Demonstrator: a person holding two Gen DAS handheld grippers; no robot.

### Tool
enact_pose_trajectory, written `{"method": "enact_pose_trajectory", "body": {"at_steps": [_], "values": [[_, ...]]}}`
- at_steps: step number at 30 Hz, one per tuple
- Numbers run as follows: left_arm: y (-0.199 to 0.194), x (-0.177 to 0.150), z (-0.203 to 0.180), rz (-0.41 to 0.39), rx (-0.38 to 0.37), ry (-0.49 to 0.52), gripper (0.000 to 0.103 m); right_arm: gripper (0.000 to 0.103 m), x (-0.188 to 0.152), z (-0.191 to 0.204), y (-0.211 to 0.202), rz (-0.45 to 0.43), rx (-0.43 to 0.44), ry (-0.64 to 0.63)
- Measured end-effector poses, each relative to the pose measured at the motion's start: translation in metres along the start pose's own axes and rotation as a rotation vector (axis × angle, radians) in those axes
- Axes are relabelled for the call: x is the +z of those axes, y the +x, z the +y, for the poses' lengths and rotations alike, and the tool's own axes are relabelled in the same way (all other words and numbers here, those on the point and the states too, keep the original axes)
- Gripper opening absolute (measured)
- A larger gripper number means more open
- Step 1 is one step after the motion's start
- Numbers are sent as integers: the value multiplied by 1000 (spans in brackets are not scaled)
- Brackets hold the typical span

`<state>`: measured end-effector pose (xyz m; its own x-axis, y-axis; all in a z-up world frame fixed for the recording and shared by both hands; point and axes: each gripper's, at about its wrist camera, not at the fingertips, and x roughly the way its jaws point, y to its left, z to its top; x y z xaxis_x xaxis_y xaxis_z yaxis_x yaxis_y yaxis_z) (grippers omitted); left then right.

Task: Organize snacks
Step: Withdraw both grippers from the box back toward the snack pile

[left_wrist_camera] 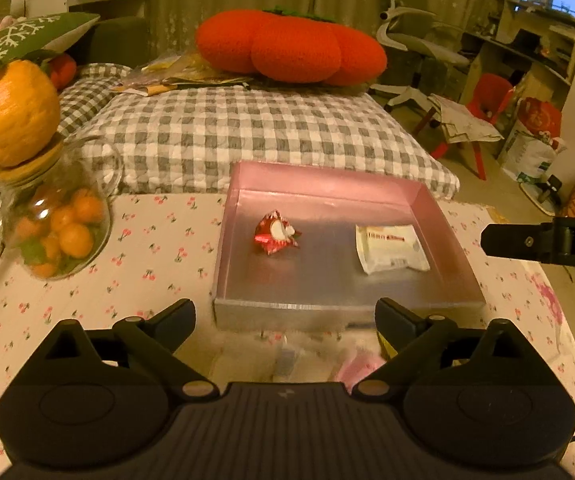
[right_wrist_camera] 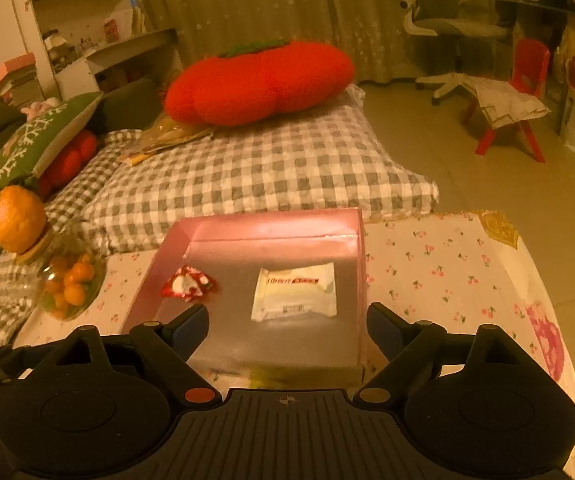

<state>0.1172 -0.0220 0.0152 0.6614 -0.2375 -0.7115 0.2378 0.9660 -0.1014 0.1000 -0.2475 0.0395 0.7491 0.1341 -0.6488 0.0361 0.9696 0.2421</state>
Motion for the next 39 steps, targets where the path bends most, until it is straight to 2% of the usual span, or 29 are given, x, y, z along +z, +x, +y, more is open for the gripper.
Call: {"method": "enact_pose_trajectory", "body": {"at_steps": [16, 23, 32, 39], "values": [[-34, -44, 10, 51, -34, -22, 102, 91, -46, -1, -30, 57, 4, 21], [-36, -64, 19, 64, -8, -7, 102, 92, -67, 2, -35, 80, 22, -1], [-50, -85, 41, 31, -36, -51, 102, 92, -98, -4, -41, 65, 73, -35], [-59, -109, 47, 7, -77, -32, 102, 93, -128, -11, -45, 51, 53, -126]]}}
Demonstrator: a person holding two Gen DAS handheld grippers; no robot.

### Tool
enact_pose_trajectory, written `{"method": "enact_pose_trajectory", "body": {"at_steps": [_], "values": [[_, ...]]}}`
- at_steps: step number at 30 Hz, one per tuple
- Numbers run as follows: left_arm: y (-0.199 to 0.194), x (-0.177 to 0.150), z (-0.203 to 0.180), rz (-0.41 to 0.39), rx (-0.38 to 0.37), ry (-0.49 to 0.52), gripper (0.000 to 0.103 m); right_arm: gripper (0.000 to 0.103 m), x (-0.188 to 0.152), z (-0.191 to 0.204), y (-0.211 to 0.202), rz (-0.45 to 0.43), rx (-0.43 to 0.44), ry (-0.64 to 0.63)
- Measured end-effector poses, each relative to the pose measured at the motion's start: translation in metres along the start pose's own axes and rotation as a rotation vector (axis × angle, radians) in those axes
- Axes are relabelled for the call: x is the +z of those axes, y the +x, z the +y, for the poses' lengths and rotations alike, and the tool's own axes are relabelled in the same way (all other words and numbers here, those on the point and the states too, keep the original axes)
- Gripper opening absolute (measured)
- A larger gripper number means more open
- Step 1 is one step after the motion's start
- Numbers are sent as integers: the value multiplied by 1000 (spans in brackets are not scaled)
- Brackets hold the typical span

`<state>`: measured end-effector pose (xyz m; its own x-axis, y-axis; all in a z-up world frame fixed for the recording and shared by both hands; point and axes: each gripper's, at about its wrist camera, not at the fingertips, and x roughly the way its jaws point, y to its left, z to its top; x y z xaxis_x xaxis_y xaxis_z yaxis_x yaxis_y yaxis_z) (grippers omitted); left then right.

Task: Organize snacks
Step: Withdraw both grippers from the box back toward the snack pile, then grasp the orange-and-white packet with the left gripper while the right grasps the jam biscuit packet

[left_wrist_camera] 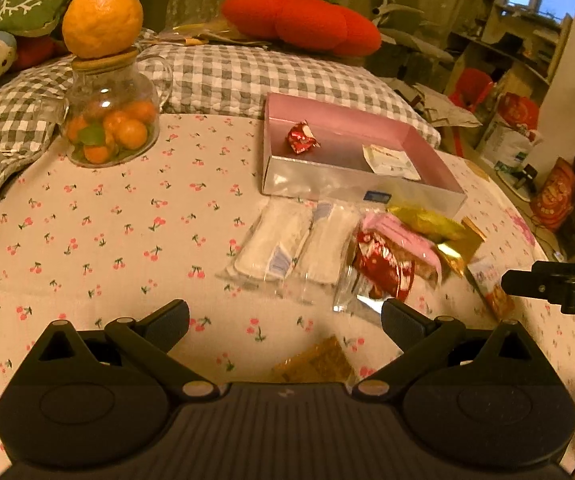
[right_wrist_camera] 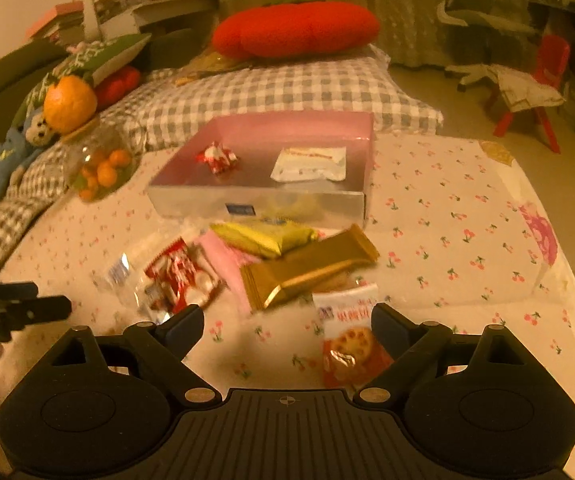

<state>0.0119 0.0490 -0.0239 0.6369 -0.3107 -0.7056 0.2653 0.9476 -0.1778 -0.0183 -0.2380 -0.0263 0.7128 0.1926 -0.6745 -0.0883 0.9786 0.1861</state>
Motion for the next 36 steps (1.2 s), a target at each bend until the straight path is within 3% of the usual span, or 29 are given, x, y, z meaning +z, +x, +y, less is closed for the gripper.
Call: {"method": "enact_pose_trajectory", "body": {"at_steps": [6, 13, 22, 30, 36], "values": [[-2, -13, -2, 0, -28, 11, 102, 93, -18, -7, 1, -3, -19, -46], [3, -22, -16, 42, 3, 56, 102, 94, -28, -15, 18, 61, -53, -28], [18, -34, -31, 135, 6, 2, 102, 95, -30, -16, 38, 105, -108, -34], [23, -47, -51, 162, 51, 114, 91, 101, -25, -17, 53, 104, -121, -61], [19, -44, -44, 151, 57, 85, 82, 103, -21, -18, 59, 92, -120, -63]]}}
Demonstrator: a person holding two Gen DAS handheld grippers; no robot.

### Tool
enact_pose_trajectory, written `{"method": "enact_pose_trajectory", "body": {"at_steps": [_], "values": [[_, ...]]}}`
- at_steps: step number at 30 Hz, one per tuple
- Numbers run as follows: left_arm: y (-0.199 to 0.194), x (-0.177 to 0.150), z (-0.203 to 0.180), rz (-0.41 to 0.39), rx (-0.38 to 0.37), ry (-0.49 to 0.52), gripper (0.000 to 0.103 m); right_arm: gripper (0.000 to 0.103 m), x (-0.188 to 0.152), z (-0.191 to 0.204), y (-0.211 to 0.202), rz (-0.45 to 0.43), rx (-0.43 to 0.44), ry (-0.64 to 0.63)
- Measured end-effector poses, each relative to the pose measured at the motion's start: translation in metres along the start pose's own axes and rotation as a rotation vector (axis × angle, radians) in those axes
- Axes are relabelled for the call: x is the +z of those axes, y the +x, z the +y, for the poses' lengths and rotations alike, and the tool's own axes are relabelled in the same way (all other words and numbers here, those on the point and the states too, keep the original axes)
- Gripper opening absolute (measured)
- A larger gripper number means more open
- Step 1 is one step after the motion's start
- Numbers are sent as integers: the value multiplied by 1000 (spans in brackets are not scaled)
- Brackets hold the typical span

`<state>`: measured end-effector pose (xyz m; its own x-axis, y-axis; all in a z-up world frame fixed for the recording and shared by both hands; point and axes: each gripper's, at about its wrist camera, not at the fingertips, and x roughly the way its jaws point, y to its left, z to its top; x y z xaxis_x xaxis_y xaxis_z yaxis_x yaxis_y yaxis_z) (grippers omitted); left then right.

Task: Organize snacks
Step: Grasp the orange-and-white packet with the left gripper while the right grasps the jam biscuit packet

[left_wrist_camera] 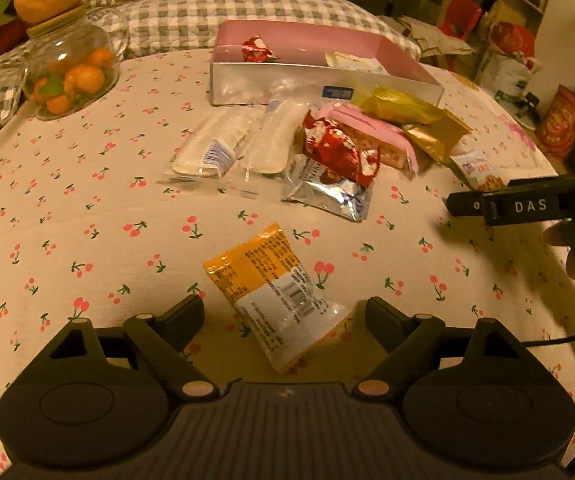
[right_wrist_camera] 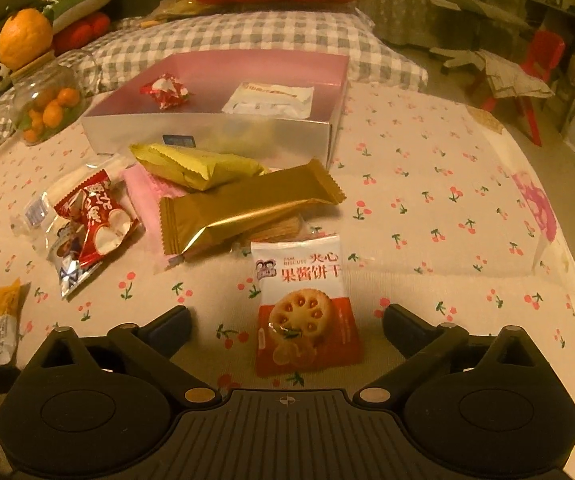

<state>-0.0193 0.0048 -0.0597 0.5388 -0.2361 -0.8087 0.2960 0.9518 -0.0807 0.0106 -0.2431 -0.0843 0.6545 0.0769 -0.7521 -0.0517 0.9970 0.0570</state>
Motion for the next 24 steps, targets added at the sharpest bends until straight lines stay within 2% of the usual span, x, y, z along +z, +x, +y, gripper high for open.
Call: {"method": "enact_pose_trajectory", "body": {"at_steps": [4, 14, 18, 24], "values": [[0, 2, 5, -7, 13, -27, 78, 103, 1, 0, 1, -5, 2, -3], [-2, 6, 14, -21, 31, -89, 57, 101, 2, 0, 1, -11, 0, -7], [-2, 7, 20, -25, 30, -117, 50, 95, 3, 0, 0, -18, 1, -8], [-3, 9, 24, -24, 19, -137, 46, 84, 4, 2, -2, -26, 13, -15]]}}
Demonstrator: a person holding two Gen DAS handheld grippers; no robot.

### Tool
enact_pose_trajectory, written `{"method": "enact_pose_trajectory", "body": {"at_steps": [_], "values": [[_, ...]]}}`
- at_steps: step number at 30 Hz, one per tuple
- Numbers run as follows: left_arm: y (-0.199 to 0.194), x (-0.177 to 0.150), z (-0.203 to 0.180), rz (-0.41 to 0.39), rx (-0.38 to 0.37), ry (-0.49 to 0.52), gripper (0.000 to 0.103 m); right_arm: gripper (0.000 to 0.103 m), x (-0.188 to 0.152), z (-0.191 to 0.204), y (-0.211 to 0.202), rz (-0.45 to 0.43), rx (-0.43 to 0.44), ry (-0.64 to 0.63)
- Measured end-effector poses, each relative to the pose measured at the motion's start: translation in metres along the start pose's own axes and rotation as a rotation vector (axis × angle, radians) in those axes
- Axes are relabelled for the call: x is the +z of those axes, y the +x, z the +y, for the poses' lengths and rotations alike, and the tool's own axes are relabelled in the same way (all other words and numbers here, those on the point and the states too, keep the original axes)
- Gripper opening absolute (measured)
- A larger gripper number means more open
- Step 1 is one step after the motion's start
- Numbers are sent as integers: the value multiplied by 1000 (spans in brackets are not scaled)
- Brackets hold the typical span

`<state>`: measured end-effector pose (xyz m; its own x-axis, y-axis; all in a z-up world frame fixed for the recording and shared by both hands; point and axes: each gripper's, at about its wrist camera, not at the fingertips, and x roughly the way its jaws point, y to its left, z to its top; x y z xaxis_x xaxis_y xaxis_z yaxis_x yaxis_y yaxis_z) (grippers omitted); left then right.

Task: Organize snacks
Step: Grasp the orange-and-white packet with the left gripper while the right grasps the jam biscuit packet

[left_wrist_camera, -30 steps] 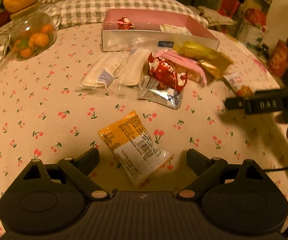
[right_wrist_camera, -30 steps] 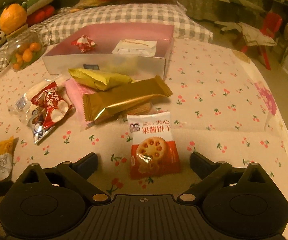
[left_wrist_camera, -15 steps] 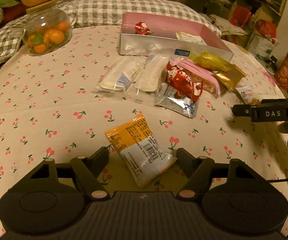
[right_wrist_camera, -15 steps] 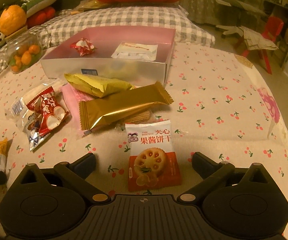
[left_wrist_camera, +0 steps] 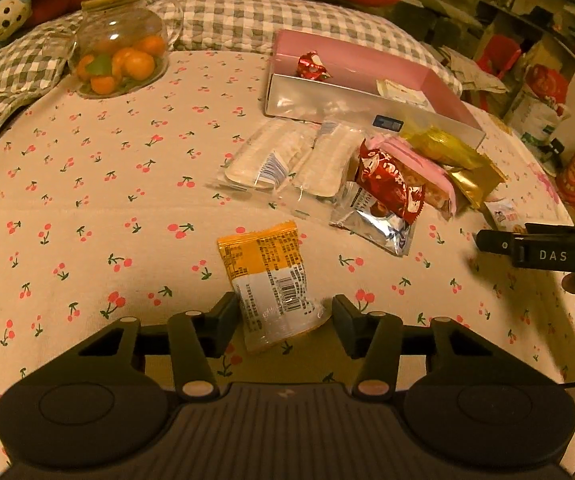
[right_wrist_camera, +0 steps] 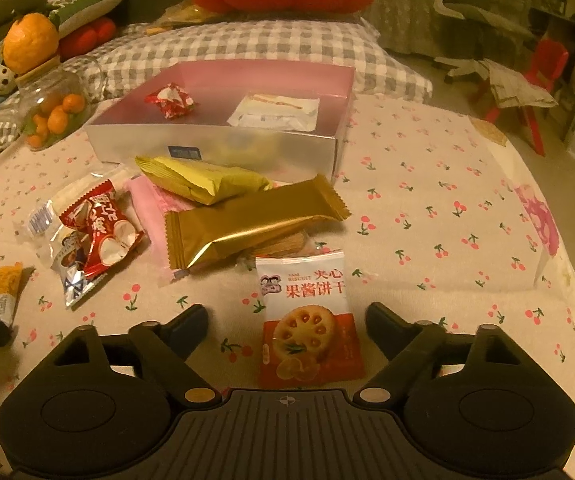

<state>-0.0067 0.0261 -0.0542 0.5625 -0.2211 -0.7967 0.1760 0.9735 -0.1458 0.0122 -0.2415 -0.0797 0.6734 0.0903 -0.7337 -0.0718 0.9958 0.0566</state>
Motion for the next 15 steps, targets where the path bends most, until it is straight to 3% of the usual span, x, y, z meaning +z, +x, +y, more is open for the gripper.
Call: {"method": "enact_pose_trajectory", "body": {"at_steps": [4, 5, 7, 15], "values": [[-1, 1, 2, 4, -11, -16, 45, 62, 2, 3, -2, -8, 11, -12], [-1, 1, 3, 5, -15, -21, 45, 51, 2, 3, -3, -9, 14, -13], [-1, 2, 4, 7, -20, -30, 44, 42, 4, 3, -3, -8, 22, -12], [-2, 5, 8, 13, -39, -58, 43, 40, 5, 5, -6, -3, 33, -7]]}}
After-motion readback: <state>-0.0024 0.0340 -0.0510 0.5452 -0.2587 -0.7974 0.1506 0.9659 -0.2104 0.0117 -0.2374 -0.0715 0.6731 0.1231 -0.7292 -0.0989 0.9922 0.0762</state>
